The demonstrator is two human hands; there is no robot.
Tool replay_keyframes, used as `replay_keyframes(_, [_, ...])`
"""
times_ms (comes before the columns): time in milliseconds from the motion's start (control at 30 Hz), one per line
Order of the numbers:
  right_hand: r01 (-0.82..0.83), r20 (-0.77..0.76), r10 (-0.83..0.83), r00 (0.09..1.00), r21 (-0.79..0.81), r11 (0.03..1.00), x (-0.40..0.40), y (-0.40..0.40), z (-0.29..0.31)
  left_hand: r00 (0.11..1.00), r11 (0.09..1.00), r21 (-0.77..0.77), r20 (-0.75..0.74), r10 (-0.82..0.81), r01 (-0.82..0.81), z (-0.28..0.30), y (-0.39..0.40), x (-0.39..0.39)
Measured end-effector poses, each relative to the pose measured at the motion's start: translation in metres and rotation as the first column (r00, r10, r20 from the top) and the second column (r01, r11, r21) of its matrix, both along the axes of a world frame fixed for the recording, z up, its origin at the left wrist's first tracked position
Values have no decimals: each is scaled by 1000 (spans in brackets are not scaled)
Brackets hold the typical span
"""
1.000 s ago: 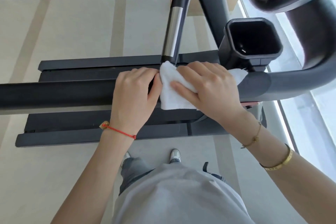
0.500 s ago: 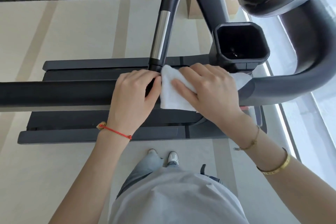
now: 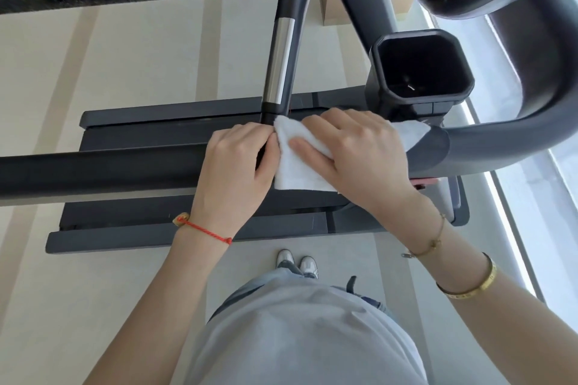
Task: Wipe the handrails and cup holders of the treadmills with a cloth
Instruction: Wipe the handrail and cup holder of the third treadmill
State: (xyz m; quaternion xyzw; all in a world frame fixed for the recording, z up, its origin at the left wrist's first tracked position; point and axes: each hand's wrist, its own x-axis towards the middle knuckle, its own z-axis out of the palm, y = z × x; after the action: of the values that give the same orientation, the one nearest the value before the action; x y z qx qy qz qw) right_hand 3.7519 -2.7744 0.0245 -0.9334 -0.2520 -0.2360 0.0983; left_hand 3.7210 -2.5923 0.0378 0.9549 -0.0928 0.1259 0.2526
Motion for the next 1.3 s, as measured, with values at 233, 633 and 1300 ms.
replay_keyframes(233, [44,29,-45,999,4,999,-2,-39,3,998,998,-28,3,-60,60,1,1,-1])
replay_keyframes(633, [-15,7,15,1000,12,1000,-2,-13,2,997,998,5,26,-67,67,1,8,-3])
replay_keyframes(1300, [-11,19,11,1000,11,1000,-1,37,0,998,1000,-11,57,16,-15,-4,51,-10])
